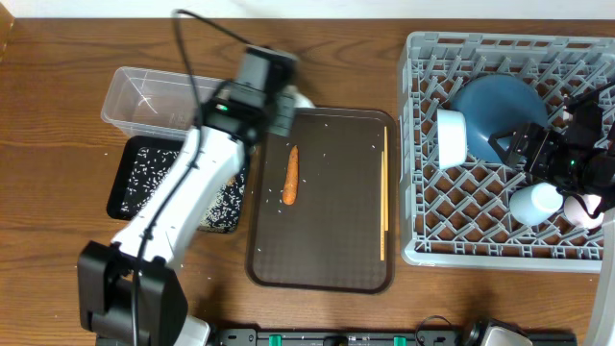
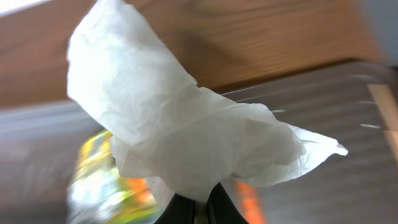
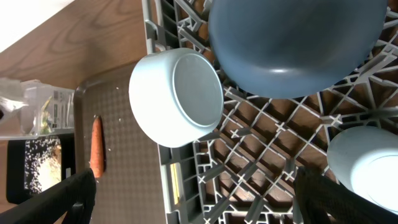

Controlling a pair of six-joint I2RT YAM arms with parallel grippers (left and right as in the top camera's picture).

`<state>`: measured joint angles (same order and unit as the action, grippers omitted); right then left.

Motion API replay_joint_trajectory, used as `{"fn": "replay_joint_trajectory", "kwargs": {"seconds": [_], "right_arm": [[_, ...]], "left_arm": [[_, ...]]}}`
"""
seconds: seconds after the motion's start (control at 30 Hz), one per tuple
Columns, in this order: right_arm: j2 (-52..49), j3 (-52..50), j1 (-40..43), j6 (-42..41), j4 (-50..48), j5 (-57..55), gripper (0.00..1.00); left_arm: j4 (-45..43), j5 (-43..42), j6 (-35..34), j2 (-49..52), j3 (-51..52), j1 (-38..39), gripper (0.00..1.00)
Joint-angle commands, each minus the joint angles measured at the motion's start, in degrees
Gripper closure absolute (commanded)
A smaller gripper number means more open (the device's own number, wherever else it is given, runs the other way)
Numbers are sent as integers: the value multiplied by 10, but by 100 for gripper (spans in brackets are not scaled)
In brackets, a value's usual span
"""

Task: Sort waste into correct bins and load items into the dishwasher rack
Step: 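Grasp the white tissue on the tray with the left gripper and lift, then drop the white tissue into the clear box with the left gripper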

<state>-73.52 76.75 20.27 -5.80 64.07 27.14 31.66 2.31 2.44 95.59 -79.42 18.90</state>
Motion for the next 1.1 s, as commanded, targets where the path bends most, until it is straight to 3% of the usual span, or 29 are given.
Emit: {"fn": "replay_joint_trajectory", "kwargs": {"seconds": [0.0,0.17,0.2,0.27,0.3,0.5,0.67,0.83,1.07], "right_arm": [[0,3,-4,8,0,1,5],[0,3,-4,8,-1,1,5],[0,3,-4,8,0,1,5],[0,3,-4,8,3,1,5],[0,3,-4,8,3,1,5],[0,3,-4,8,2,1,5],[0,3,-4,7,-3,-1,5],[0,3,-4,7,-4,-10,5],[0,3,-4,8,1,-10,5]], "left_arm": [[1,22,-23,34,5,-64,94],[-15,-47,-23,79,4,-119,94],[-12,-57,-23,83,4,-124,89],[-9,-64,-23,85,4,-130,49],[-5,-64,-23,79,1,-130,43],[57,-64,-23,-2,-33,-119,28],[125,-76,-23,-75,-33,-90,26],[206,-133,-22,-80,-26,-16,28],[202,-94,-23,-32,39,90,32]]}}
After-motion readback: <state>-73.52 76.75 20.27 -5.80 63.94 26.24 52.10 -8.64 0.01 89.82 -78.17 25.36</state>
